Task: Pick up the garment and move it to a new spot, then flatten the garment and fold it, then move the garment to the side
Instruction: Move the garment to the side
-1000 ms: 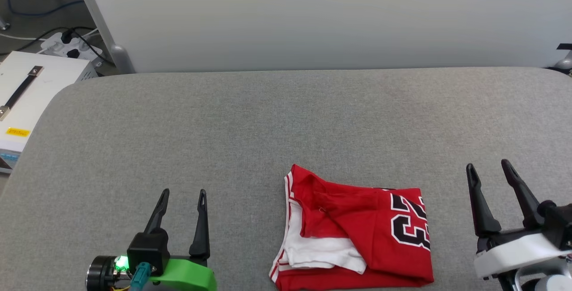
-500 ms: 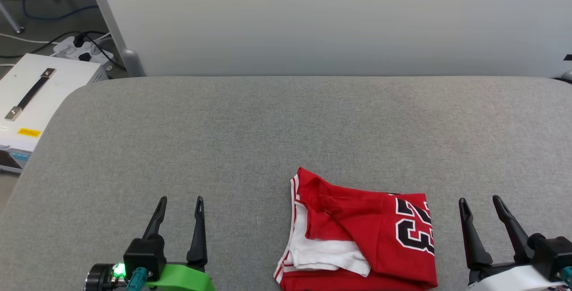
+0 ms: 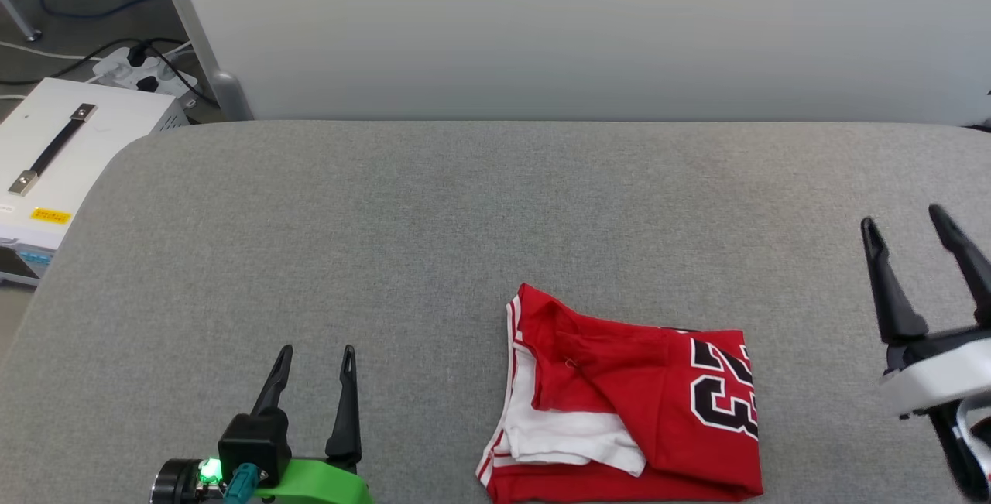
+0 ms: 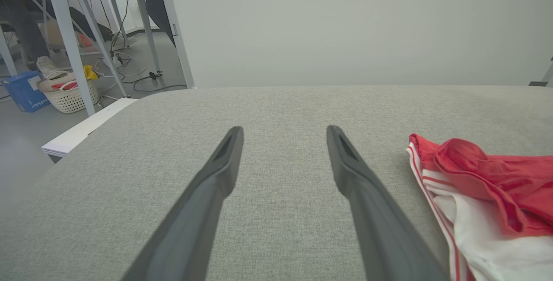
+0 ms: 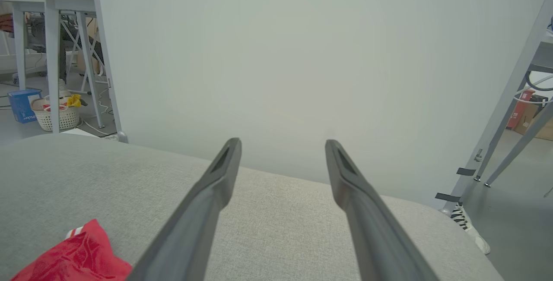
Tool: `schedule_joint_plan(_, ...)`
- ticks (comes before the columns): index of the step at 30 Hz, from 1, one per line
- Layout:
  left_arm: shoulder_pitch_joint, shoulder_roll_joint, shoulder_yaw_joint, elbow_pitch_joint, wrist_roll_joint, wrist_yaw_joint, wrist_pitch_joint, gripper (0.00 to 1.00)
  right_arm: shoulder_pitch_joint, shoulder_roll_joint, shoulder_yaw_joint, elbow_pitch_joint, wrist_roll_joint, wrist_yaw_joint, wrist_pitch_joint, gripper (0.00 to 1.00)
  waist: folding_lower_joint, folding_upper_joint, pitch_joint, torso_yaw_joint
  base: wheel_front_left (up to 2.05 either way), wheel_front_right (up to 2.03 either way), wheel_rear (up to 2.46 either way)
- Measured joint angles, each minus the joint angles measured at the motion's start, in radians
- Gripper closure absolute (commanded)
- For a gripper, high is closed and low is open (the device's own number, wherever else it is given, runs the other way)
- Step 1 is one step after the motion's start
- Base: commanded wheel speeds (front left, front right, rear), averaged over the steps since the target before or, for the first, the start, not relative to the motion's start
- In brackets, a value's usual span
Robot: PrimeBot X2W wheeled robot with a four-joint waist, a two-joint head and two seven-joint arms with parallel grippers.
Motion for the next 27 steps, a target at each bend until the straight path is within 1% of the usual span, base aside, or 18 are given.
schedule_joint_plan(3, -0.005, 0.000, -0.002, 0.002, 0.000, -0.001, 0.000, 0.00, -0.067, -0.073, 0.021, -0.013, 0.046, 0.000, 0.115, 0.00, 0.0000, 0.0000, 0.012, 0.004, 0.00, 0.00, 0.00)
schedule_joint_plan(6, -0.012, 0.000, -0.004, 0.004, 0.000, -0.001, 0.000, 0.00, -0.116, -0.153, 0.073, -0.012, 0.112, 0.000, 0.267, 0.00, 0.0000, 0.0001, 0.026, 0.010, 0.00, 0.00, 0.00)
schedule_joint_plan(9, -0.020, -0.001, -0.006, 0.005, 0.000, -0.001, 0.000, 0.00, -0.145, -0.214, 0.117, 0.003, 0.222, 0.000, 0.423, 0.00, 0.0000, 0.0000, 0.040, 0.015, 0.00, 0.00, 0.00)
schedule_joint_plan(12, -0.030, -0.001, -0.009, 0.006, 0.000, -0.002, 0.000, 0.00, -0.153, -0.260, 0.155, 0.026, 0.335, 0.000, 0.570, 0.00, 0.0000, 0.0000, 0.054, 0.020, 0.00, 0.00, 0.00)
schedule_joint_plan(16, -0.047, -0.003, -0.019, 0.007, 0.000, -0.002, 0.000, 0.00, -0.150, -0.282, 0.195, 0.068, 0.460, 0.000, 0.717, 0.00, 0.0000, 0.0000, 0.071, 0.029, 0.00, 0.00, 0.00)
schedule_joint_plan(19, -0.061, -0.003, -0.027, 0.008, 0.000, -0.003, 0.000, 0.00, -0.131, -0.283, 0.226, 0.093, 0.527, 0.000, 0.788, 0.00, 0.0000, 0.0000, 0.084, 0.038, 0.00, 0.00, 0.00)
schedule_joint_plan(22, -0.070, -0.004, -0.029, 0.009, 0.000, -0.003, 0.000, 0.00, -0.113, -0.280, 0.252, 0.119, 0.575, 0.000, 0.825, 0.00, 0.0000, 0.0000, 0.100, 0.045, 0.00, 0.00, 0.00)
schedule_joint_plan(27, -0.084, -0.005, -0.030, 0.010, 0.000, -0.003, 0.000, 0.00, -0.110, -0.258, 0.287, 0.174, 0.629, 0.000, 0.839, 0.00, 0.0000, 0.0000, 0.126, 0.059, 0.00, 0.00, 0.00)
